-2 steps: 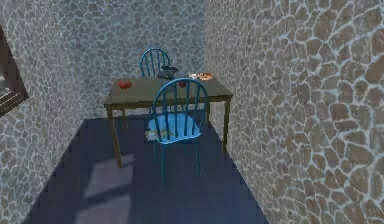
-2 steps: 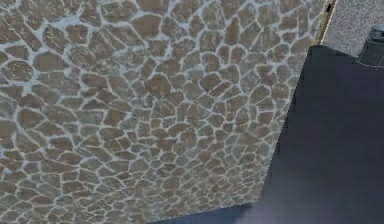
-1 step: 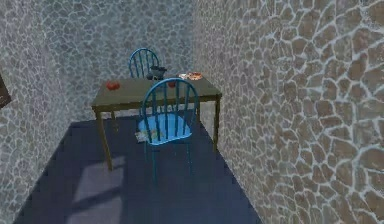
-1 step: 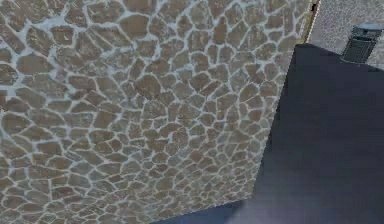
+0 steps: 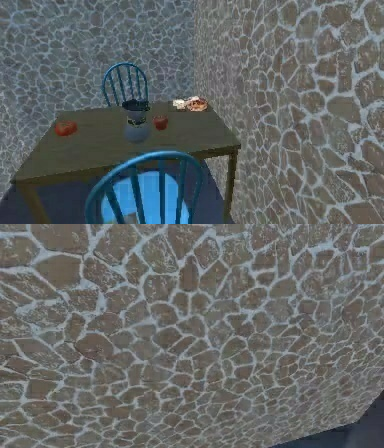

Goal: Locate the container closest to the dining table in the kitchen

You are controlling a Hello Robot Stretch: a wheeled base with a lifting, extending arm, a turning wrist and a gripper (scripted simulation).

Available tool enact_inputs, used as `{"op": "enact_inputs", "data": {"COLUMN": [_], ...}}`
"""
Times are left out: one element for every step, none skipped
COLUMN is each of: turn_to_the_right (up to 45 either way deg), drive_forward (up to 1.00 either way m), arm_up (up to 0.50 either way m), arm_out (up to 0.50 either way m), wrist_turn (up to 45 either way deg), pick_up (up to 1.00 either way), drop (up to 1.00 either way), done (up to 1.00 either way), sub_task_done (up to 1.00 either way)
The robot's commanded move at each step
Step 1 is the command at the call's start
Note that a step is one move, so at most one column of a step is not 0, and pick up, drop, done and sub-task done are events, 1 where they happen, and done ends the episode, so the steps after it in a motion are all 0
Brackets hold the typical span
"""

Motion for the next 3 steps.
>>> {"op": "enact_inputs", "data": {"turn_to_the_right": [-45.0,-45.0,-45.0], "drive_forward": [0.0,0.0,0.0], "arm_up": [0.0,0.0,0.0], "arm_out": [0.0,0.0,0.0], "wrist_turn": [0.0,0.0,0.0], "pick_up": [0.0,0.0,0.0], "drop": [0.0,0.0,0.0], "done": [0.0,0.0,0.0], "sub_task_done": [0.0,0.0,0.0]}}
